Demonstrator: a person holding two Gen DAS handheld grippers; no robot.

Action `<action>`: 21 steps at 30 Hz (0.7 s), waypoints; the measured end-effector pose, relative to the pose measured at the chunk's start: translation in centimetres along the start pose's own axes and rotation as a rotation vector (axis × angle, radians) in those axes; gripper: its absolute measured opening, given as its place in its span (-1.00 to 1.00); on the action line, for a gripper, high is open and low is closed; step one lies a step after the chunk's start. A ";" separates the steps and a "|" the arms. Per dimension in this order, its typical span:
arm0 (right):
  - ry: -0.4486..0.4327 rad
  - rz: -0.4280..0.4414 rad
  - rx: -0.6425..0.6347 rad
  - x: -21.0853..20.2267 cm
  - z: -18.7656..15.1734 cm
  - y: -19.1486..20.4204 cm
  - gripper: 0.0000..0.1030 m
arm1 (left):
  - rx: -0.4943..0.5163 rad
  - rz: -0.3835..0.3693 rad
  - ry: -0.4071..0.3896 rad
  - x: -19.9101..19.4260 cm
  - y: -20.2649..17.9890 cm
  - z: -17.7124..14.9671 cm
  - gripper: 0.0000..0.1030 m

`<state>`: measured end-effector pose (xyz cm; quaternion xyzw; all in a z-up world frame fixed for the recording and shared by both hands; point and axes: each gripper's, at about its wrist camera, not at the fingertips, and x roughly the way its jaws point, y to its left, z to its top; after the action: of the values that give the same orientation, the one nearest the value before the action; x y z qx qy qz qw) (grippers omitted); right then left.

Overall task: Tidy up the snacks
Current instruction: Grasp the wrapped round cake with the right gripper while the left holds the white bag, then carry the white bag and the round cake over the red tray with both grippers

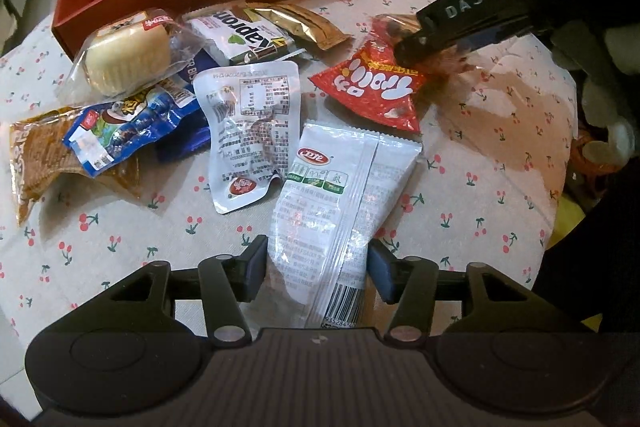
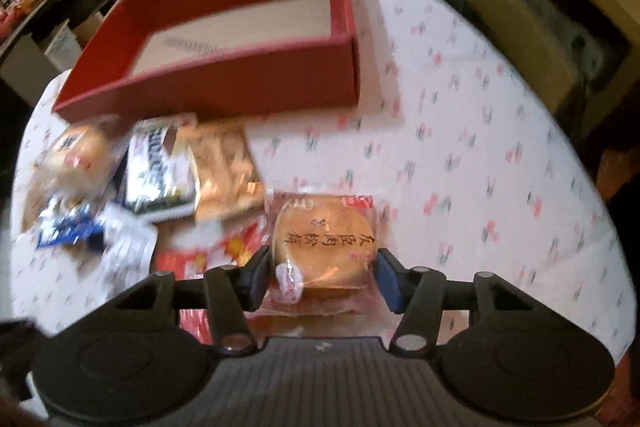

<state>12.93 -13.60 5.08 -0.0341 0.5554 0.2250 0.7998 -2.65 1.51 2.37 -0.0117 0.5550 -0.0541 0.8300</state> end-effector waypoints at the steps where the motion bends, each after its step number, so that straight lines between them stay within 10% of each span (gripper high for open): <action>1: -0.008 -0.008 -0.003 -0.2 0.1 -0.1 0.06 | -0.002 -0.002 -0.004 -0.2 -0.1 -0.1 0.20; 5: -0.014 -0.036 -0.020 -0.2 0.5 0.1 0.56 | 0.017 0.013 -0.012 0.1 -0.4 0.1 0.40; 21: 0.031 0.038 -0.014 -0.1 -1.0 -2.1 0.56 | 0.071 0.036 0.010 1.3 -0.6 0.6 0.68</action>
<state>12.86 -15.84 4.35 -0.0329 0.5668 0.2435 0.7864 -1.59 0.78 1.43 0.0278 0.5571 -0.0588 0.8279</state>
